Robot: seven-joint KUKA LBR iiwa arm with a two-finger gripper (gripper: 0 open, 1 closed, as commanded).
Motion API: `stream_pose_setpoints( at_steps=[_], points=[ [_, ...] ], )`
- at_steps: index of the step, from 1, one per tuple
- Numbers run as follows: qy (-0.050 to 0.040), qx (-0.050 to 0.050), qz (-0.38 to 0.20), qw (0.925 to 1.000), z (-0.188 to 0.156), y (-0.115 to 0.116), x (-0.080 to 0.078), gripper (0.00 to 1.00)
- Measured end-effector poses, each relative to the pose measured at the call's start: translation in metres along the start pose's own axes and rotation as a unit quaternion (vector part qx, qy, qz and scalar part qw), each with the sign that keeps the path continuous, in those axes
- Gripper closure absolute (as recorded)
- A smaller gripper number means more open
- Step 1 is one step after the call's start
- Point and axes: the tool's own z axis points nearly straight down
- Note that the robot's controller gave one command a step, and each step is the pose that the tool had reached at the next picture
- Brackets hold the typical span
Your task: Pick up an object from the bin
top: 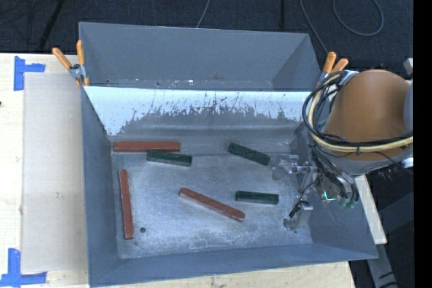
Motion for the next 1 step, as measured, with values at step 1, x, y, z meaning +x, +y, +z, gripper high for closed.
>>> stream_pose_setpoints(
  at_steps=[1],
  points=[
    [-0.0017,0.000,-0.101,0.9948,0.1391,-0.0051,-0.0396,0.00]
  ],
)
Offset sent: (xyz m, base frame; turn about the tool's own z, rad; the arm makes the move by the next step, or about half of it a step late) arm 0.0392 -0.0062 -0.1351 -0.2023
